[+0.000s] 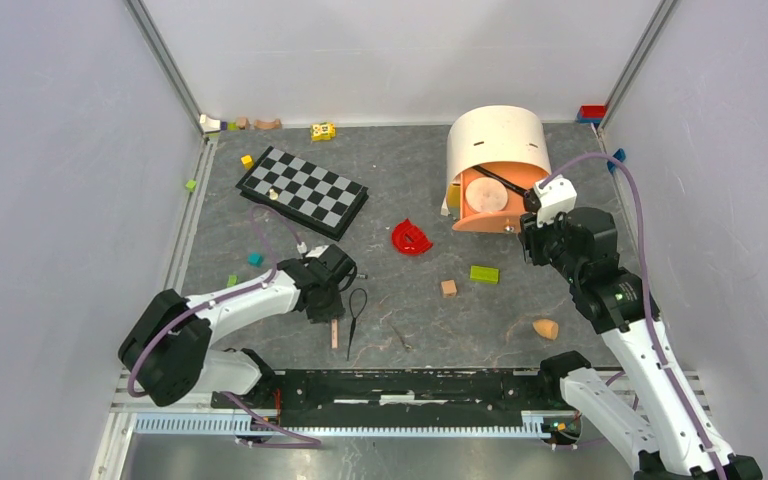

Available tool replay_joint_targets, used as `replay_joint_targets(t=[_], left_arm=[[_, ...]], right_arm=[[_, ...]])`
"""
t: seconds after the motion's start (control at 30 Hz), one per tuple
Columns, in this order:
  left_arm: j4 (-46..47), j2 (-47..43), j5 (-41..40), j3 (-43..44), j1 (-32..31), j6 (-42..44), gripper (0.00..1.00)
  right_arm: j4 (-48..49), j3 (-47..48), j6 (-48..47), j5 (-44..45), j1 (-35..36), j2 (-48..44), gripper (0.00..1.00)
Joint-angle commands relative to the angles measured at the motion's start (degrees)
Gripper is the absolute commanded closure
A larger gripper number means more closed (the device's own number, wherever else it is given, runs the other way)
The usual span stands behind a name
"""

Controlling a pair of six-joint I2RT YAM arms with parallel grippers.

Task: Organize the makeup
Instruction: Pick up the makeup tool from the corner of the board.

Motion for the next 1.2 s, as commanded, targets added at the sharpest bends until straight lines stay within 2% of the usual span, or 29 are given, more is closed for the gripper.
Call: replay_joint_targets(t=[0.0,0.17,0.27,0.37,0.53,0.7,0.93,1.17], left_arm=[[2.5,2.6,-1.2,-0.7,-1.2,-3.4,0.67],[2.2,2.5,-1.9,-0.4,-1.4,-3.4,0.84],[0.5,0.6,-2.7,0.7,-1.4,-3.4,0.97],[-1.0,-3.7,-3.2,3.4,-1.5,-3.0,0.98],[0.3,-12.0,-0.9,10.2,-1.8,-1.8,0.98],[3.2,-11.6,1.5,20.8,-4.0,-1.2,0.98],[13.6,-7.2,4.6,27.6,-7.8,-1.0,0.98],[19.6,-2.7,6.9,31.6,-13.9,1.4,0.98]], right_arm=[[1.0,0.2,0.3,-0.6,0.3,-0.8,0.56],[1.4,0.2,0.4,-1.2,0.2,-1.1,0.55],[2.6,-0.3,1.0,-2.9,0.2,-1.8,0.55],[5.0,-2.1,2.9,-7.5,0.2,-3.1,0.54],[14.2,-6.5,13.0,-19.4,0.3,-5.5,0.53],[26.1,-11.4,26.0,-27.6,0.9,-6.8,0.52],[34.0,-15.8,37.1,-26.1,9.8,-7.4,0.49],[42.8,-17.8,43.0,-25.0,19.2,-2.8,0.45]])
